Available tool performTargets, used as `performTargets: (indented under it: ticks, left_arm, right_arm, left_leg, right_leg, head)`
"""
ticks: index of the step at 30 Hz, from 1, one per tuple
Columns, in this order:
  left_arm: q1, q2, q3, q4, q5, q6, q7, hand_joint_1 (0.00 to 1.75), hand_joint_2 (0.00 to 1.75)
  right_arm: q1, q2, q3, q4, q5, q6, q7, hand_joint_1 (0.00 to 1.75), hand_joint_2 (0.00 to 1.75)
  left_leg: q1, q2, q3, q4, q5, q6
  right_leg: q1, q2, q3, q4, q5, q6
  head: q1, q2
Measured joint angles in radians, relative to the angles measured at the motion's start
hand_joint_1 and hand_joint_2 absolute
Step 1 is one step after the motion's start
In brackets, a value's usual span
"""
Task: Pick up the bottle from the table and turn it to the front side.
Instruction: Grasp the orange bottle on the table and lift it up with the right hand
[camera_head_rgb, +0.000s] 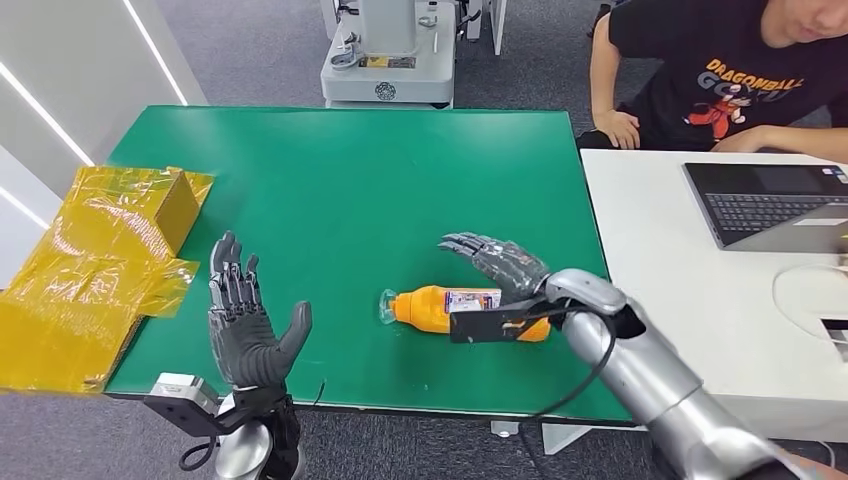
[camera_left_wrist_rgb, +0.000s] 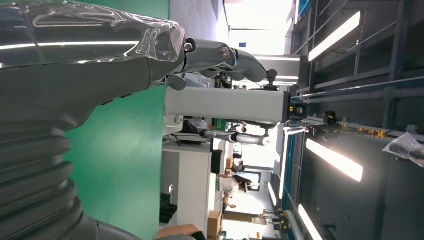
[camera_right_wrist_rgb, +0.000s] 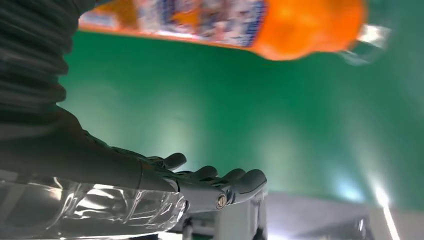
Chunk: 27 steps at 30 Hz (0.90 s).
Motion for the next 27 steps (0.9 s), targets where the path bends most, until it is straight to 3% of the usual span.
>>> performTargets:
  ticks: [4,8,16,27]
  left_arm:
    - [-0.001,0.0,-0.001,0.0,0.008,0.016,0.0,0.0,1.75]
    - [0.001,0.0,-0.007,0.0,0.012,0.018,0.0,0.0,1.75]
    - [0.005,0.0,-0.01,-0.002,0.012,0.02,0.0,0.0,1.75]
    - [0.018,0.001,-0.01,-0.016,0.014,0.025,0.0,0.0,1.75]
  right_arm:
    - [-0.192,-0.018,0.096,0.155,-0.005,0.152,-0.034,0.0,1.75]
    - [-0.295,-0.021,0.179,0.262,-0.022,0.23,-0.043,0.0,1.75]
    - [-0.314,-0.029,0.278,0.378,-0.049,0.225,-0.048,0.0,1.75]
    - [-0.281,-0.027,0.359,0.47,-0.095,0.136,-0.066,0.0,1.75]
  left_leg:
    - [0.0,0.0,0.0,0.0,0.0,0.0]
    - [0.0,-0.001,0.0,0.0,0.0,0.0]
    - [0.0,-0.001,0.0,0.0,0.0,0.0]
    - [0.0,-0.002,0.0,0.0,0.0,0.0]
  right_leg:
    - [0.0,0.0,0.0,0.0,0.001,0.0]
    - [0.0,0.0,0.0,0.0,0.0,0.0]
    - [0.0,0.0,-0.001,0.0,0.0,0.0]
    - [0.0,-0.001,0.0,0.0,0.0,0.0]
  head:
    - [0.0,0.0]
    - [0.0,0.0]
    - [0.0,0.0]
    - [0.0,0.0]
